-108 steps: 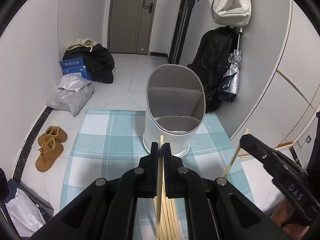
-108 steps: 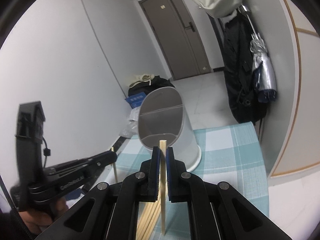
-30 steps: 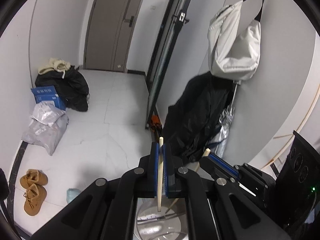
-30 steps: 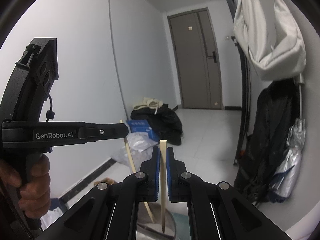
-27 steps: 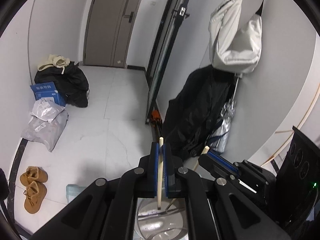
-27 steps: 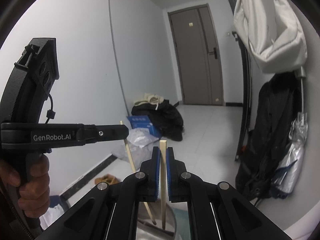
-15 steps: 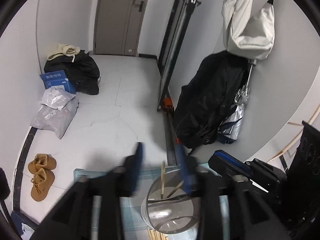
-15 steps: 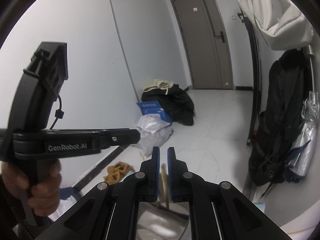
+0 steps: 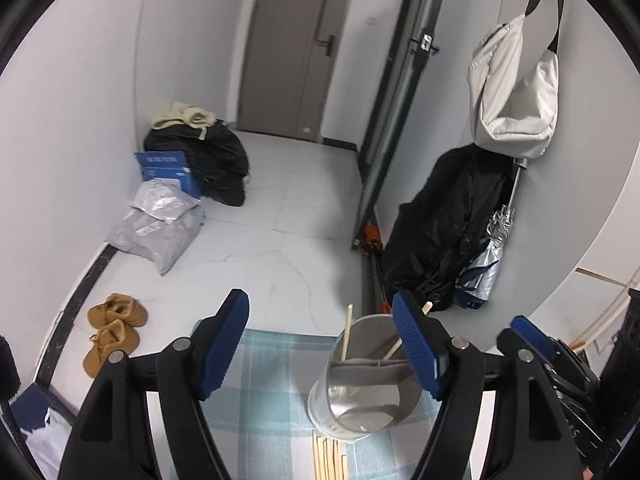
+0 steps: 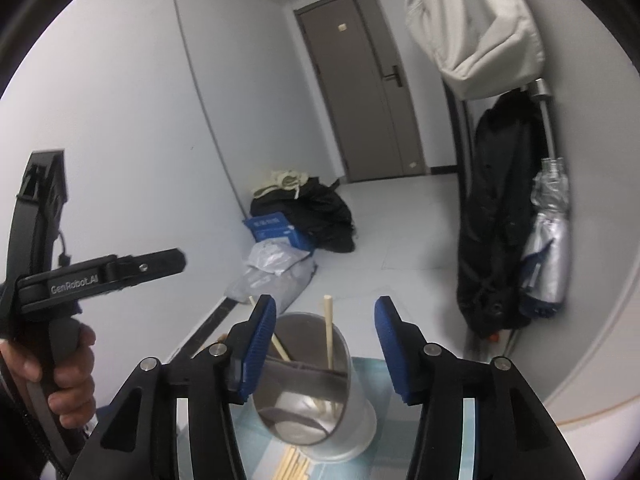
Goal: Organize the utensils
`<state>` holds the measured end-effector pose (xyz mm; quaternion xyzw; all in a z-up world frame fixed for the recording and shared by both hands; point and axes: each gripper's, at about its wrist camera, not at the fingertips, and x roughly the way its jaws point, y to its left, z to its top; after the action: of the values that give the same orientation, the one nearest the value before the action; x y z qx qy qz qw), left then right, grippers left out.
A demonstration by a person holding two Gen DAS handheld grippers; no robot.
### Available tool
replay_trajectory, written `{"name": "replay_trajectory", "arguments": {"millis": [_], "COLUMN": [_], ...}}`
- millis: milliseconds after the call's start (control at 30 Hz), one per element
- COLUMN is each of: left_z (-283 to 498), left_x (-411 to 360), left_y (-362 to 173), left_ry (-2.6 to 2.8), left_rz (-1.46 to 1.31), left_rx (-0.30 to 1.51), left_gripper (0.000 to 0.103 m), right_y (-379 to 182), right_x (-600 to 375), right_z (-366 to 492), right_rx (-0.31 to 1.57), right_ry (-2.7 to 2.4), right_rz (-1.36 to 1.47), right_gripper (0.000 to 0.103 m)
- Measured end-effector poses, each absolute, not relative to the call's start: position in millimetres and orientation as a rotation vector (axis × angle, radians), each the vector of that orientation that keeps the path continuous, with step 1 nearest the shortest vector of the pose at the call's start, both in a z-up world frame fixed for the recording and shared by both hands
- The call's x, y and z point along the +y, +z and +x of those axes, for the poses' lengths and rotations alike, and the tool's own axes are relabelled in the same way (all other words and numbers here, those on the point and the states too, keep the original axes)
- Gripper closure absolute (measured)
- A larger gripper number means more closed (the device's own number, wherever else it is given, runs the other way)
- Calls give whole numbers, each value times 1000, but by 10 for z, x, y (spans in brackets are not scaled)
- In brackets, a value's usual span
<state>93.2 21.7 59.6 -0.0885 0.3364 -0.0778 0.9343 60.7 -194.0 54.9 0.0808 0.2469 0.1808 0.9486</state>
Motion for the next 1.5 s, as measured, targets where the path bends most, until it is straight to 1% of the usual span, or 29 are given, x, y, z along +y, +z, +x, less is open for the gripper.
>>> {"name": "replay_trajectory", "arguments": {"millis": [67,133,200,267,367,400,467,500,600,867,1200,1500], "left_z": [801,700,581,462,324,277,188,154,37,-102,-164,-61], "left_x": [202,191,173,133,116,103,94,99,112,113,96,182], "left_y": [616,621,641,663,692,694,682,676,614,397,69,-426], "left_ry": [-140,-131,-121,-108,-103,-102,-98,-96,-83,-86,-69,-66], "left_rz": [-177,-177,-169,-149,-134,-131,-130,-131,-130,-117,-107,-140], "left_rx": [672,661,639,613,582,573,557,550,526,545,579,710], "left_gripper": [31,24,22,21,20,18,14,10,8,8,8,8], "right_y": [580,600,633,653,664,661,654,646,600,316,-48,-415], "right_x": [-1938,-1931,-1923,-1920,-1905,-1897,-1895,-1897,-1908,-1893,-1903,-1856], "right_z": [492,360,219,115,-62,-104,-205,-253,-352,-531,-555,-389], "right_rx": [484,459,440,429,408,404,392,387,387,436,514,642], "right_ry": [350,335,323,315,310,308,297,291,285,270,230,223], "right_rz": [147,137,142,150,152,153,158,162,171,162,154,122], "right_gripper": [46,41,35,32,31,29,24,22,17,15,15,15]}}
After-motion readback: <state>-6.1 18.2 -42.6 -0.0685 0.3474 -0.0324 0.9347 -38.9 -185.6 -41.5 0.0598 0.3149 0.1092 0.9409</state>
